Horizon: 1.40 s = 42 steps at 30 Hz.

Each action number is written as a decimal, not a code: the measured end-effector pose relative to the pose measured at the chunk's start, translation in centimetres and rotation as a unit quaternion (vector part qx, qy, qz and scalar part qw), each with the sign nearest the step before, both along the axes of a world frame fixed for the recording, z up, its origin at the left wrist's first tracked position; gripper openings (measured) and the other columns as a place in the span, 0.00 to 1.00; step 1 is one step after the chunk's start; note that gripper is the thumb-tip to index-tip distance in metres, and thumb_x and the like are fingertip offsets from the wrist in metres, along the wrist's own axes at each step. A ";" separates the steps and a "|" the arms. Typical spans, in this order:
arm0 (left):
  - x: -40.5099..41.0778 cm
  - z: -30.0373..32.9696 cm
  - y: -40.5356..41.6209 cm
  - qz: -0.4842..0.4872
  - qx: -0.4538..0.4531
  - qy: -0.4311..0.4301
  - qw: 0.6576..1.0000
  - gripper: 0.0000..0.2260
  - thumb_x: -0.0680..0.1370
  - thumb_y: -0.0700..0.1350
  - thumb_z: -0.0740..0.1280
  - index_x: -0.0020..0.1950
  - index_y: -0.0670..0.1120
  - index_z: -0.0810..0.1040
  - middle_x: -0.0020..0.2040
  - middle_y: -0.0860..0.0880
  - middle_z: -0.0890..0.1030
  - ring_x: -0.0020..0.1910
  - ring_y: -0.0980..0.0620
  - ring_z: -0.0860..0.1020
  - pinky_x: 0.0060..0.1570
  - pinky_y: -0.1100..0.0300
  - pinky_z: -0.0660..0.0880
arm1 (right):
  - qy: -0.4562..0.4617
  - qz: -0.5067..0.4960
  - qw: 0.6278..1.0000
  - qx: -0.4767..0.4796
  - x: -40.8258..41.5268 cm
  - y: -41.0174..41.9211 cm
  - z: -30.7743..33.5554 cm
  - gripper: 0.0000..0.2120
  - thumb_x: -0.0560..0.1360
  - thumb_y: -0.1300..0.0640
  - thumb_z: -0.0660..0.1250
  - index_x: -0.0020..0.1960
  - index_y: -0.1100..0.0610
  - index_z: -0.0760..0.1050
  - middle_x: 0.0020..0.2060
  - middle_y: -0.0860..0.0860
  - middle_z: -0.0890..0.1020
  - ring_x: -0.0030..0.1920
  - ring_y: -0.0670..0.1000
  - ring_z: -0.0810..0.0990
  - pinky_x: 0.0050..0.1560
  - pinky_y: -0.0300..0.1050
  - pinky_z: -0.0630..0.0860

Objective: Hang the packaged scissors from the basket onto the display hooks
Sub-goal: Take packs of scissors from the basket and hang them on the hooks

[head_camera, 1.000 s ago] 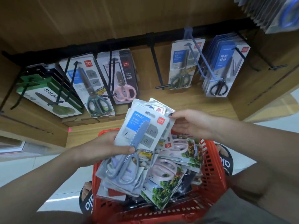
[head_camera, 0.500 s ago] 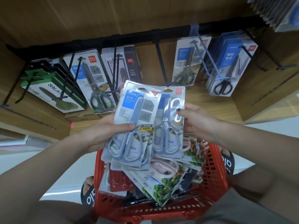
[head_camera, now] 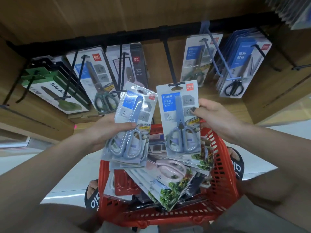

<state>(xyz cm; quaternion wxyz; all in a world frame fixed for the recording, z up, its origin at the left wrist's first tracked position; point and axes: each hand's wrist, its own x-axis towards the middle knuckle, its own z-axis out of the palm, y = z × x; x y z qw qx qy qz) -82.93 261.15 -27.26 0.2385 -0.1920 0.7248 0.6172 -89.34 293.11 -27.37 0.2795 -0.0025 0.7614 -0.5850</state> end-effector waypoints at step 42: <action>-2.9 -0.6 2.6 0.020 -0.050 0.000 0.999 0.10 0.77 0.46 0.78 0.58 0.55 0.86 0.53 0.56 0.89 0.55 0.54 0.87 0.63 0.56 0.79 | 0.126 -0.187 0.968 0.114 -15.7 -9.7 -2.5 0.08 0.85 0.55 0.63 0.59 0.54 0.80 0.51 0.50 0.82 0.41 0.44 0.80 0.28 0.25 0.69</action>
